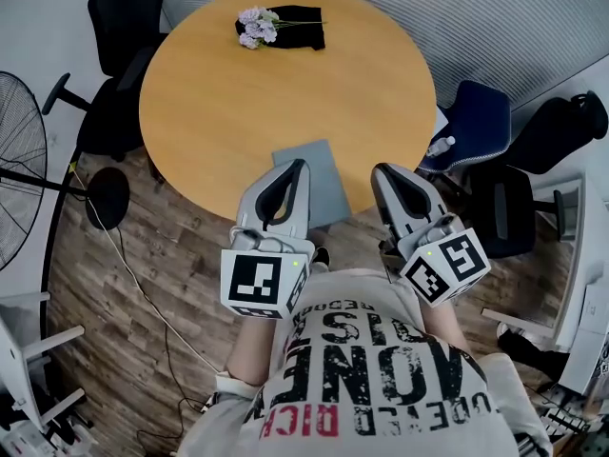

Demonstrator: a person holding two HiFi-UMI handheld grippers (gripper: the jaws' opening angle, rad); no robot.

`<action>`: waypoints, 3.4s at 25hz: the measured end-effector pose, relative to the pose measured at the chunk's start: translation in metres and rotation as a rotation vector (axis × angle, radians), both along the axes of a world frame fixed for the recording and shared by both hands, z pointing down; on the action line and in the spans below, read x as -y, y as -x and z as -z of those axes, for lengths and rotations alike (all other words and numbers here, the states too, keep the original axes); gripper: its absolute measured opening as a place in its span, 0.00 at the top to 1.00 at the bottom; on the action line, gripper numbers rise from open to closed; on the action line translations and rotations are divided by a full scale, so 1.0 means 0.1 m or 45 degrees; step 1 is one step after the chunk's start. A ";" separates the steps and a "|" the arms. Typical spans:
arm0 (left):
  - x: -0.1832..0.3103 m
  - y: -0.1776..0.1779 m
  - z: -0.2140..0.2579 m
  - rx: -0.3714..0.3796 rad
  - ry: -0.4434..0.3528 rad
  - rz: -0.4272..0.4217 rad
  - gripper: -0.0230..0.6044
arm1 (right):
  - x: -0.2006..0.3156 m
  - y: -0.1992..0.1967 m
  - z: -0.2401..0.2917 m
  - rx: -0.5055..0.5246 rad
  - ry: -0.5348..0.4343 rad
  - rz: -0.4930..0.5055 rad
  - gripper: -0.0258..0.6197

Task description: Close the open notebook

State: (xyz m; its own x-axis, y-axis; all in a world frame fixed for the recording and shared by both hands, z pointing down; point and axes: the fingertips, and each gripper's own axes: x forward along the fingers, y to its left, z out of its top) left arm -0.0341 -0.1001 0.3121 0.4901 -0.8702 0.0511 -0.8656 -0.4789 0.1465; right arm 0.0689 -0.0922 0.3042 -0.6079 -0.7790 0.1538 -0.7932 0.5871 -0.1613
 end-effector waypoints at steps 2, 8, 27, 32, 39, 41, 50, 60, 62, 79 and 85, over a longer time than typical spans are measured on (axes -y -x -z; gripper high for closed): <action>-0.01 0.10 -0.02 0.002 0.009 0.001 0.95 | -0.01 0.11 0.00 -0.003 0.009 0.000 0.93; 0.00 0.29 0.04 0.009 0.013 0.014 0.95 | -0.02 0.33 0.08 -0.007 0.001 0.016 0.93; -0.20 0.42 -0.04 0.021 0.079 0.050 0.95 | -0.12 0.37 0.19 0.016 -0.012 -0.032 0.93; -0.16 0.45 -0.03 0.023 0.064 0.047 0.95 | -0.09 0.33 0.16 0.005 -0.016 -0.068 0.93; -0.13 0.48 0.04 0.025 0.019 0.004 0.95 | -0.10 0.42 0.13 0.009 -0.027 -0.100 0.93; -0.11 0.50 0.07 0.024 0.006 -0.003 0.95 | -0.10 0.46 0.14 0.001 -0.035 -0.098 0.93; -0.13 0.52 0.09 0.006 -0.014 -0.025 0.95 | -0.11 0.56 0.12 -0.002 -0.038 -0.113 0.93; -0.19 0.61 0.09 -0.007 -0.019 -0.020 0.95 | -0.15 0.61 0.17 -0.007 -0.059 -0.107 0.93; -0.19 0.63 0.10 -0.008 -0.022 -0.022 0.95 | -0.16 0.65 0.18 -0.006 -0.061 -0.103 0.93; -0.09 0.57 0.02 -0.024 -0.011 -0.069 0.95 | -0.12 0.68 0.15 -0.033 -0.069 -0.098 0.93; -0.04 0.49 0.00 -0.020 -0.011 -0.081 0.95 | -0.06 0.61 0.11 -0.038 -0.058 -0.104 0.93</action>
